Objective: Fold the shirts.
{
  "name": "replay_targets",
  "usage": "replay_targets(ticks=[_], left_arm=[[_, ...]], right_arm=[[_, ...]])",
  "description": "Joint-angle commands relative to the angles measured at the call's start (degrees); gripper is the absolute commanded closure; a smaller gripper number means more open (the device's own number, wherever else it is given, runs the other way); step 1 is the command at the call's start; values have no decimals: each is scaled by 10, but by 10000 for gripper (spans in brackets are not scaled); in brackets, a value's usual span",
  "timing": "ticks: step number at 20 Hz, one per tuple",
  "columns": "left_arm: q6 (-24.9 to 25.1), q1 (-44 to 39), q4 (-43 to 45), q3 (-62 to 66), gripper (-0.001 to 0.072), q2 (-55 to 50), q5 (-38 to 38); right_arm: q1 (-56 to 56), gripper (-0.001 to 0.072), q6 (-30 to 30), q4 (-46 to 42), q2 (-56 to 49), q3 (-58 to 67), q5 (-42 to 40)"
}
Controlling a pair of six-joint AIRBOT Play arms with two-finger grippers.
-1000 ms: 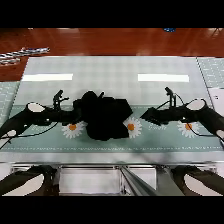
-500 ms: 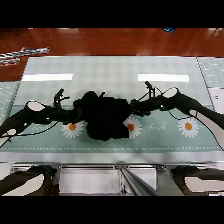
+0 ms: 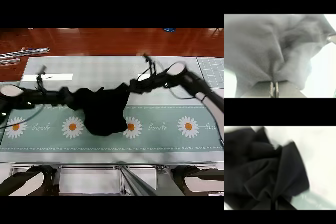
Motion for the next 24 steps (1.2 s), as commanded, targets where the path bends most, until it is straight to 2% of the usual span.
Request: replay_targets(ticks=[1,6,9,11,15,17,21,24], left_arm=[[-28,61,-2,160,688,59,-19],[-44,82,-2,449,688,82,-48],[-51,82,22,570,688,87,-110],[-72,82,48,600,688,99,-156],[-83,67,48,583,688,122,-279],[-83,29,48,534,688,128,-311],[-80,-94,57,341,688,140,-308],[-70,-179,146,175,688,130,-236]], right_arm=[[-48,682,36,-90,65,160,62],[-76,683,56,-197,148,429,159],[-76,682,62,-274,235,449,185],[-76,682,76,-322,287,449,221],[-75,682,86,-310,346,433,318],[-75,682,86,-274,371,367,353],[-75,682,90,-241,417,141,355],[-75,682,86,-217,431,-48,326]])
